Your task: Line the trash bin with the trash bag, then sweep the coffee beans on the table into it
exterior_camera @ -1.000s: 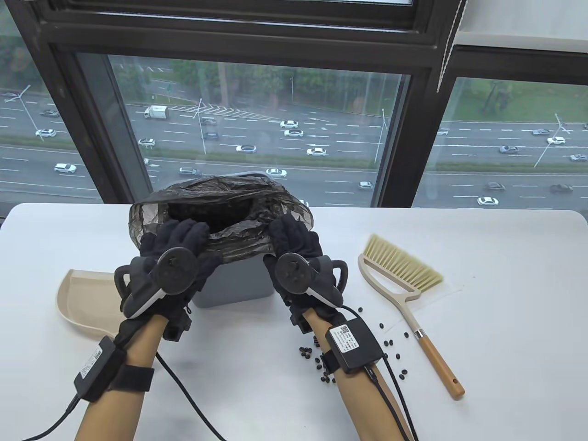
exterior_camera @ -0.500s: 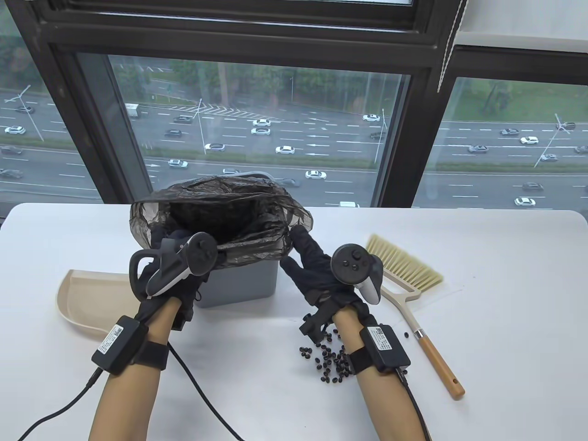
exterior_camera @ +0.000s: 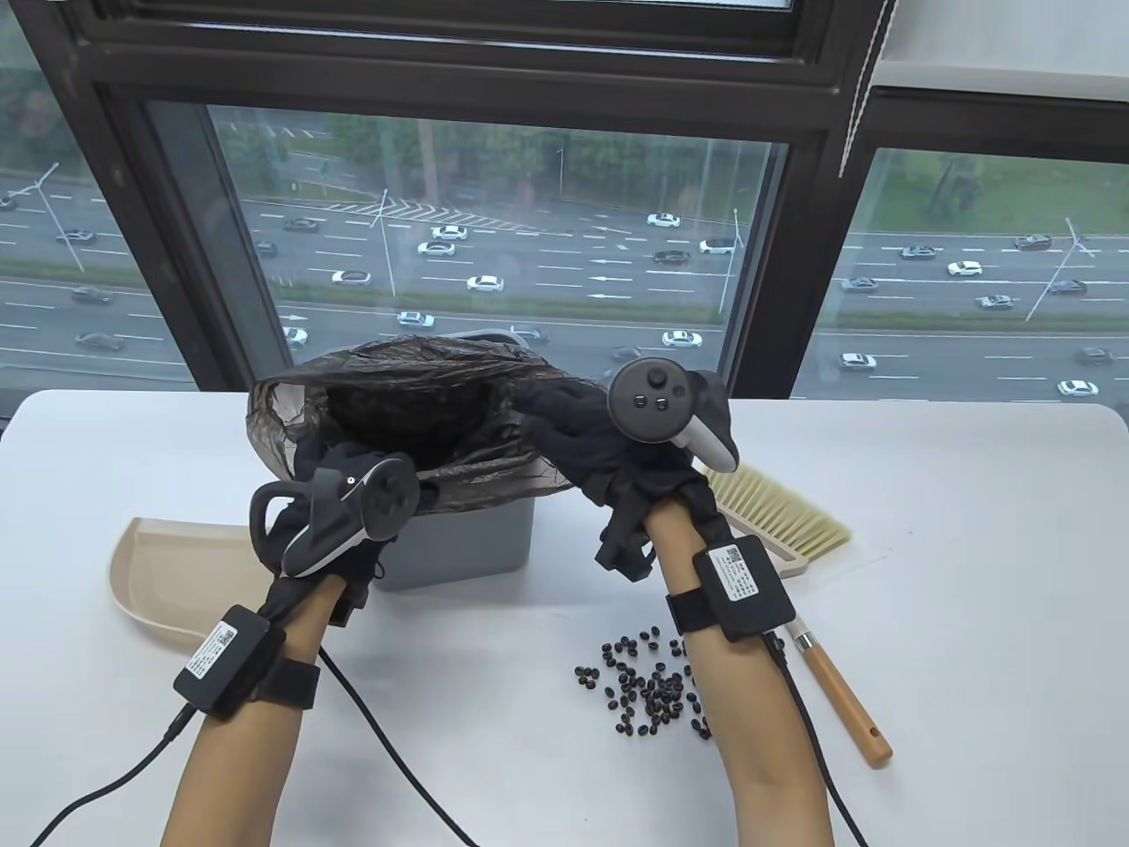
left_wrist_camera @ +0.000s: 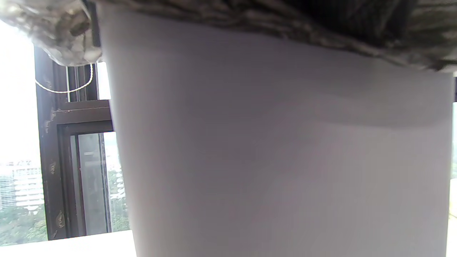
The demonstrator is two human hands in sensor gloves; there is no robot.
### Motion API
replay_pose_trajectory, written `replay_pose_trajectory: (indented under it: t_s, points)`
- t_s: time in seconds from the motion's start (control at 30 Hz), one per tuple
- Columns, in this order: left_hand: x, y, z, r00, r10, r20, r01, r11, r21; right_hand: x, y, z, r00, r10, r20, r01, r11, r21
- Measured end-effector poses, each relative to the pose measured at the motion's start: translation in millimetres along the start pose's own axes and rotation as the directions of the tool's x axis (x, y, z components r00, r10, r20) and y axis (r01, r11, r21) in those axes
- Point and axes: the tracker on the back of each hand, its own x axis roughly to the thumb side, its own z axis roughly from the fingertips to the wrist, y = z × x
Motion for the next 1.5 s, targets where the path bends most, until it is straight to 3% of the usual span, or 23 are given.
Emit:
replay_pose_trajectory:
  t_s: [0.13,0.33,0.4,0.5,0.53,0.6,0.83,1.07,1.17,1.23,1.33,1.4,1.47,1.5]
  points:
    - [-3.1,1.4,2.7,0.998,0.042,0.048,-0.041,0.999,-0.022,-11.9,14.9,-22.1,0.999,0.019,-0.041,-0.018,1.0,0.025]
    - [-1.8,1.3,6.3,0.997,0.029,0.072,-0.027,0.999,-0.019,-51.0,31.4,-49.1,0.979,-0.191,-0.074,0.19,0.982,-0.014]
    - [-3.2,0.2,3.9,0.996,0.048,0.074,-0.047,0.999,-0.019,-73.3,39.0,-57.6,0.895,-0.441,-0.072,0.442,0.897,0.003]
    - [-3.6,-0.1,3.5,0.996,0.05,0.078,-0.049,0.999,-0.024,-98.8,54.1,-63.4,0.645,-0.763,-0.047,0.764,0.645,-0.004]
    - [-3.5,-0.5,5.0,0.995,0.05,0.082,-0.049,0.999,-0.013,-106.8,62.2,-65.6,0.555,-0.831,-0.038,0.832,0.555,0.029]
    - [-3.5,-0.7,5.8,0.995,0.045,0.084,-0.045,0.999,-0.006,-114.4,74.7,-68.7,0.466,-0.884,-0.045,0.884,0.463,0.064]
    - [-3.8,-0.5,5.8,0.995,0.055,0.082,-0.054,0.998,-0.011,-125.8,104.5,-66.8,0.374,-0.924,-0.084,0.927,0.375,0.001]
    - [-4.1,-0.4,6.3,0.996,0.057,0.071,-0.056,0.998,-0.017,-127.0,93.8,-49.9,0.454,-0.883,-0.117,0.889,0.458,-0.014]
    - [-5.4,0.4,7.7,0.995,0.068,0.075,-0.067,0.998,-0.022,-121.8,69.1,-30.8,0.503,-0.864,-0.028,0.851,0.501,-0.156]
    - [-9.4,3.3,5.8,0.986,0.142,0.082,-0.137,0.988,-0.066,-109.1,44.7,-10.1,0.638,-0.769,0.04,0.741,0.599,-0.304]
    - [-17.7,6.8,4.3,0.95,0.3,0.086,-0.291,0.951,-0.107,-79.3,26.8,12.7,0.818,-0.563,0.114,0.555,0.724,-0.409]
    - [-21.4,9.6,3.8,0.928,0.361,0.093,-0.349,0.929,-0.127,-52.6,26.3,22.0,0.899,-0.401,0.175,0.438,0.822,-0.364]
    - [-24.6,14.1,2.5,0.91,0.406,0.086,-0.388,0.906,-0.172,-24.5,35.2,26.4,0.966,-0.163,0.198,0.213,0.941,-0.262]
    - [-25.7,15.9,2.0,0.904,0.418,0.087,-0.399,0.9,-0.175,-17.2,39.0,26.6,0.979,-0.079,0.186,0.121,0.966,-0.228]
